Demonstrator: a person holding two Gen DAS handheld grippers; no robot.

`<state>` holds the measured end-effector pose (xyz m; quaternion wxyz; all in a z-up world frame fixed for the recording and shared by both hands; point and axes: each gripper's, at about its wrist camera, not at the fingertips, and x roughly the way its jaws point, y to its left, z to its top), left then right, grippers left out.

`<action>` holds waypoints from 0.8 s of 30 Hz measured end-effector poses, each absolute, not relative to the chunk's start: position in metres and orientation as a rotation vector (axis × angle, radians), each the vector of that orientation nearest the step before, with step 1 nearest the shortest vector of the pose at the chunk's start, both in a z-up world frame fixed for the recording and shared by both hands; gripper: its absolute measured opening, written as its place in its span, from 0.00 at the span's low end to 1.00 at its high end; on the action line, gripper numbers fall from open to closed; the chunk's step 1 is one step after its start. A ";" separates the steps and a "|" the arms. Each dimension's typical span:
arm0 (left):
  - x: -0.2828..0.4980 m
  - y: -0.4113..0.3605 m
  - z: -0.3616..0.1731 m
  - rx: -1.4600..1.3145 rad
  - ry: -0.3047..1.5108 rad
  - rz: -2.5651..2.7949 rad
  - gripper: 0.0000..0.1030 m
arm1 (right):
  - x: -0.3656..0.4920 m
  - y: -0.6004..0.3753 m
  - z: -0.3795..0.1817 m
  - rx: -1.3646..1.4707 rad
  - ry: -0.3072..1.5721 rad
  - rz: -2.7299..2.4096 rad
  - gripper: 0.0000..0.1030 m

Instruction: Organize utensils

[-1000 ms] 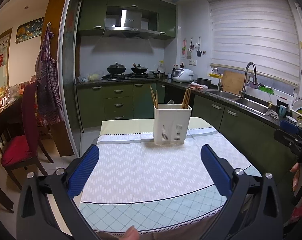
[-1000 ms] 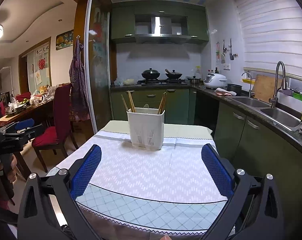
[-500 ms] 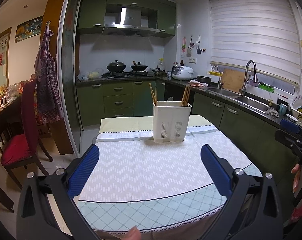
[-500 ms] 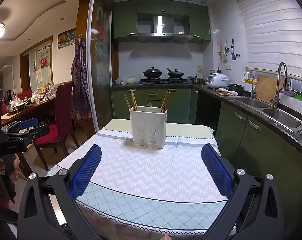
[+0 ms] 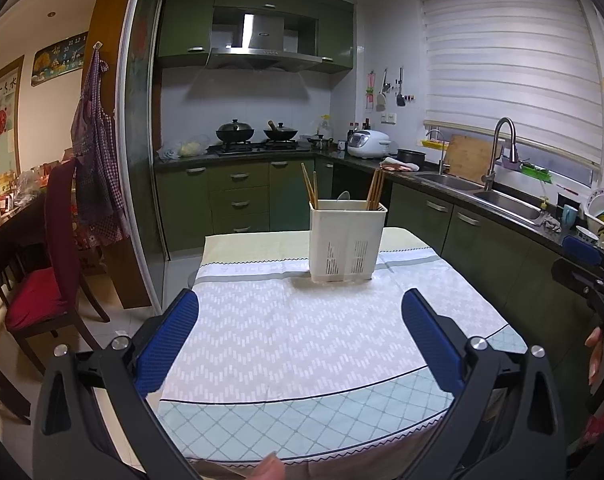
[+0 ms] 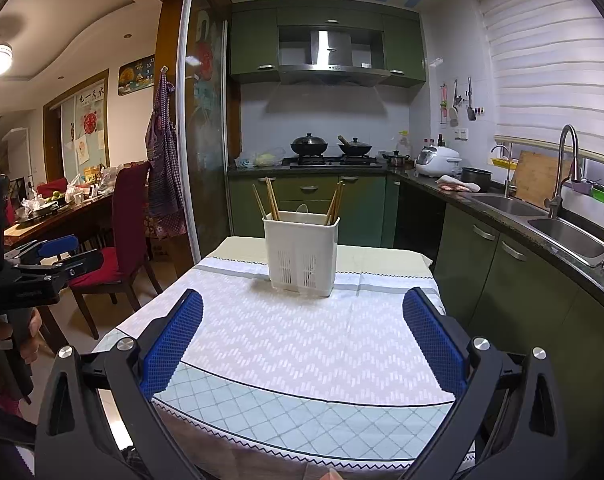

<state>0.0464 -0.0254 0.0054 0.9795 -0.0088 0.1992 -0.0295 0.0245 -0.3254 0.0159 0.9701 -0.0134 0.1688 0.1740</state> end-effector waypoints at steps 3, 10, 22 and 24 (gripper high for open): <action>0.045 -0.026 0.005 -0.018 0.400 -0.062 0.94 | 0.025 -0.325 0.015 -0.027 0.341 0.352 0.96; 0.044 -0.028 0.006 -0.018 0.399 -0.062 0.94 | 0.025 -0.324 0.015 -0.027 0.341 0.352 0.96; 0.044 -0.029 0.006 -0.015 0.400 -0.060 0.94 | 0.025 -0.324 0.014 -0.026 0.341 0.356 0.96; 0.043 -0.029 0.006 -0.018 0.400 -0.064 0.94 | 0.026 -0.323 0.013 -0.028 0.341 0.355 0.96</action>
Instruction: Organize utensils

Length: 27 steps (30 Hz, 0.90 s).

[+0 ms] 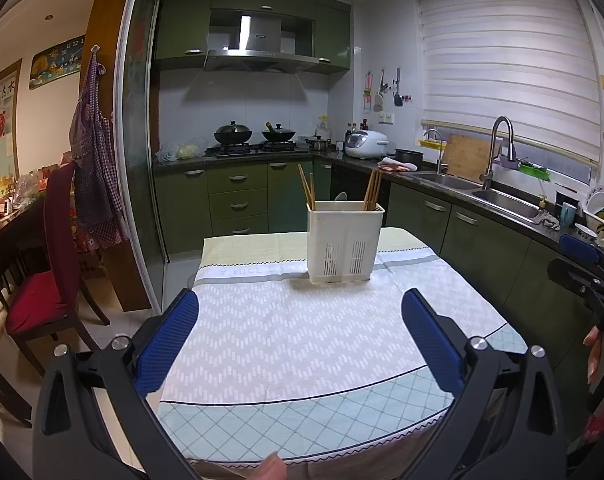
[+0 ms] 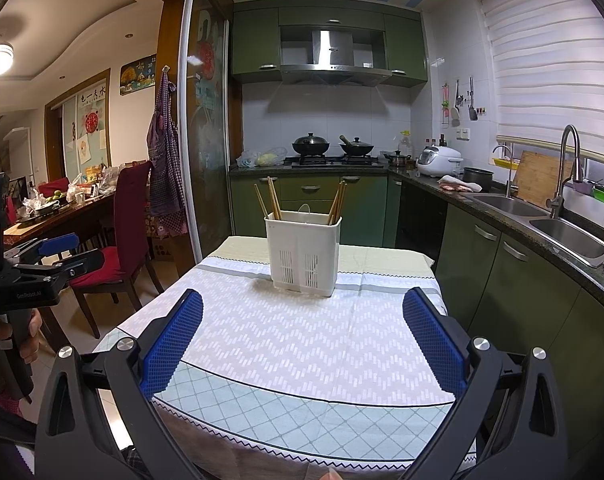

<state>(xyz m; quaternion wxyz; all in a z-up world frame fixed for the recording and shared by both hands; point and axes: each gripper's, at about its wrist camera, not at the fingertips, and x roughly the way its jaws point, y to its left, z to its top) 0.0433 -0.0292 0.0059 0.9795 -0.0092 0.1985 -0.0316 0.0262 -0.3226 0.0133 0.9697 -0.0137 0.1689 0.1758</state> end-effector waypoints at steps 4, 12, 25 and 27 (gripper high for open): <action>0.043 -0.027 0.008 -0.026 0.403 -0.070 0.94 | 0.028 -0.322 0.011 -0.027 0.344 0.357 0.96; 0.044 -0.019 0.009 -0.022 0.399 -0.067 0.94 | 0.030 -0.322 0.008 -0.029 0.348 0.361 0.96; 0.053 -0.014 0.006 -0.056 0.425 -0.123 0.94 | 0.032 -0.325 0.007 -0.032 0.355 0.364 0.96; 0.052 -0.014 0.007 -0.050 0.423 -0.110 0.94 | 0.032 -0.325 0.007 -0.034 0.357 0.363 0.96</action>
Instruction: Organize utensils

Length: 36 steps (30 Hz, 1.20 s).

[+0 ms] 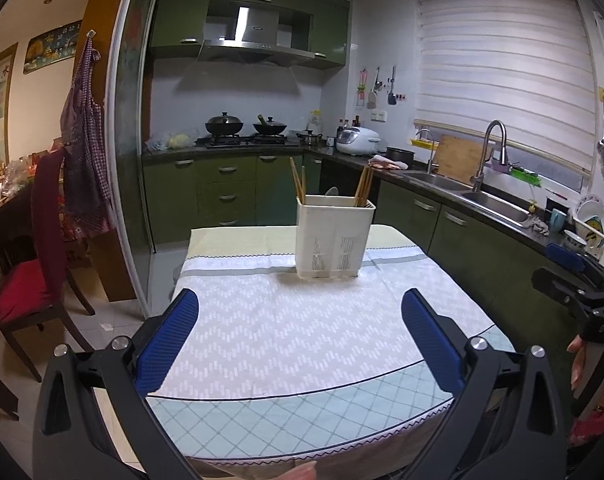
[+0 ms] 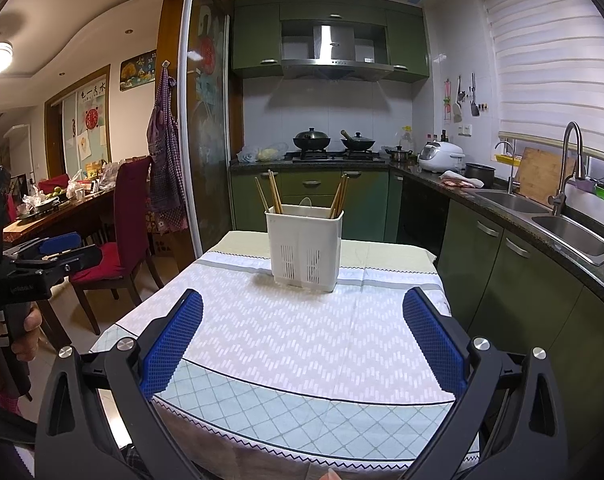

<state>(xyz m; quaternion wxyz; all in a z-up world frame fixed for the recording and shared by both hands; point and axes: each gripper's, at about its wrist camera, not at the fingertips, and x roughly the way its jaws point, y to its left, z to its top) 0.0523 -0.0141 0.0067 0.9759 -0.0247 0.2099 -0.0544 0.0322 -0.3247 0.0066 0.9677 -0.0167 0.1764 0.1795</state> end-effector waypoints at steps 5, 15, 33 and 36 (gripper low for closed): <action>0.052 -0.020 0.005 -0.004 0.420 -0.075 0.94 | 0.034 -0.324 0.005 -0.037 0.360 0.366 0.96; 0.051 -0.022 0.004 -0.006 0.419 -0.086 0.94 | 0.036 -0.323 0.002 -0.038 0.364 0.365 0.96; 0.062 -0.020 -0.010 -0.048 0.468 -0.156 0.93 | 0.041 -0.321 -0.005 -0.043 0.372 0.371 0.96; 0.063 -0.020 -0.011 -0.041 0.466 -0.148 0.93 | 0.042 -0.321 -0.007 -0.042 0.373 0.372 0.96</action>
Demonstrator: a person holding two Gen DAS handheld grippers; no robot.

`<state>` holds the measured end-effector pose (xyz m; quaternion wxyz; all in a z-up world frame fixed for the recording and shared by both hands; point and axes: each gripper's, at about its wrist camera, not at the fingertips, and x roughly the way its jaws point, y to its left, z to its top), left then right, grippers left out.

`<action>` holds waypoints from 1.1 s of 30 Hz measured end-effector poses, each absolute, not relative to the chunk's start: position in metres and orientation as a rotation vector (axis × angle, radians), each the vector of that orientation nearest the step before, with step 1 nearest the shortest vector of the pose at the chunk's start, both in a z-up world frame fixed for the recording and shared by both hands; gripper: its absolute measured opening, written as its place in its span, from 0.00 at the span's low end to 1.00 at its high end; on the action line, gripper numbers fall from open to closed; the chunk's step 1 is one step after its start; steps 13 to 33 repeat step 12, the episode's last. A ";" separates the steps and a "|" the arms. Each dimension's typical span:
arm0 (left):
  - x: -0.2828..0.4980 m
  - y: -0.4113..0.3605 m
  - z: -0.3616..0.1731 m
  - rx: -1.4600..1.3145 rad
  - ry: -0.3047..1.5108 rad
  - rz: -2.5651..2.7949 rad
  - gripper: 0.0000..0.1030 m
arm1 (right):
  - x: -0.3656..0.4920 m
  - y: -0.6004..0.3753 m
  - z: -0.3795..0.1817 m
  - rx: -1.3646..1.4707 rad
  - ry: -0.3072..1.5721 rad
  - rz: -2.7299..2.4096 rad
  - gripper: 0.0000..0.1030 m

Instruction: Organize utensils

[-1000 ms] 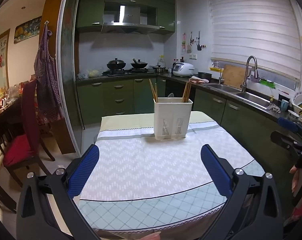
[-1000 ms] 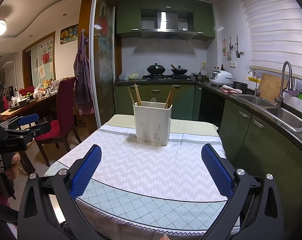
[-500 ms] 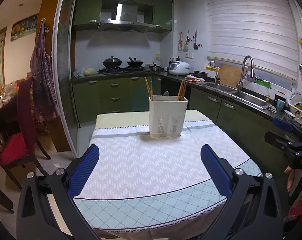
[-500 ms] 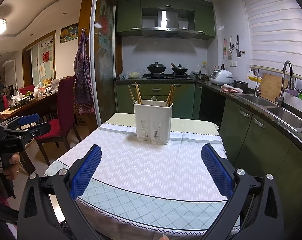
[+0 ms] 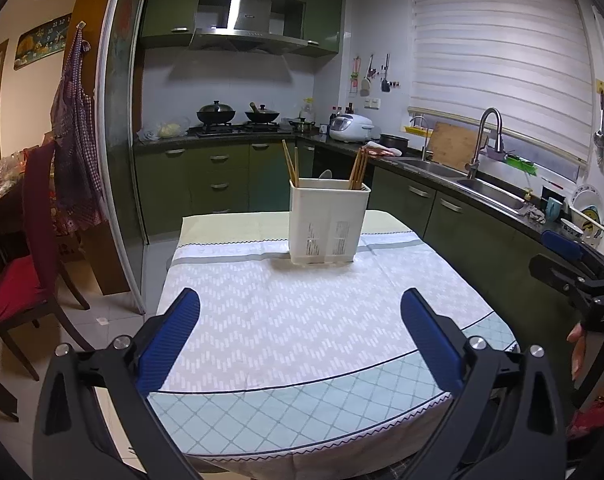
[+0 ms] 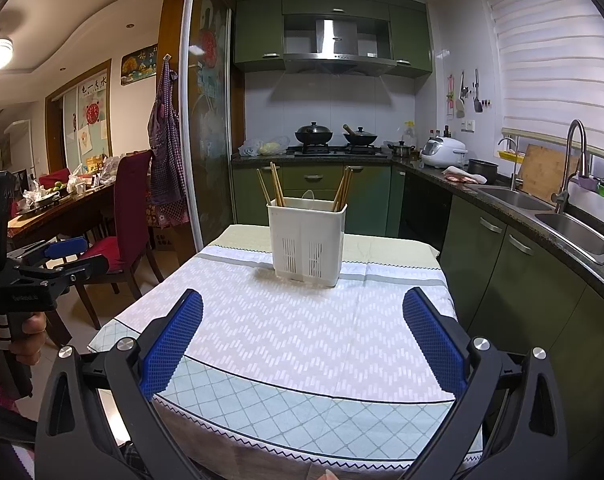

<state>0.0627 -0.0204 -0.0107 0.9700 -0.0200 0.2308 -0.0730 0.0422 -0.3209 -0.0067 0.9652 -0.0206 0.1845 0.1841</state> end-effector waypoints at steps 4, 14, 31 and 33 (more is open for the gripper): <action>0.063 -0.022 -0.009 -0.027 0.472 -0.131 0.94 | 0.042 -0.321 -0.006 -0.041 0.373 0.372 0.96; 0.066 -0.019 -0.012 -0.028 0.481 -0.095 0.94 | 0.043 -0.321 -0.007 -0.041 0.375 0.371 0.96; 0.066 -0.019 -0.012 -0.028 0.481 -0.095 0.94 | 0.043 -0.321 -0.007 -0.041 0.375 0.371 0.96; 0.066 -0.019 -0.012 -0.028 0.481 -0.095 0.94 | 0.043 -0.321 -0.007 -0.041 0.375 0.371 0.96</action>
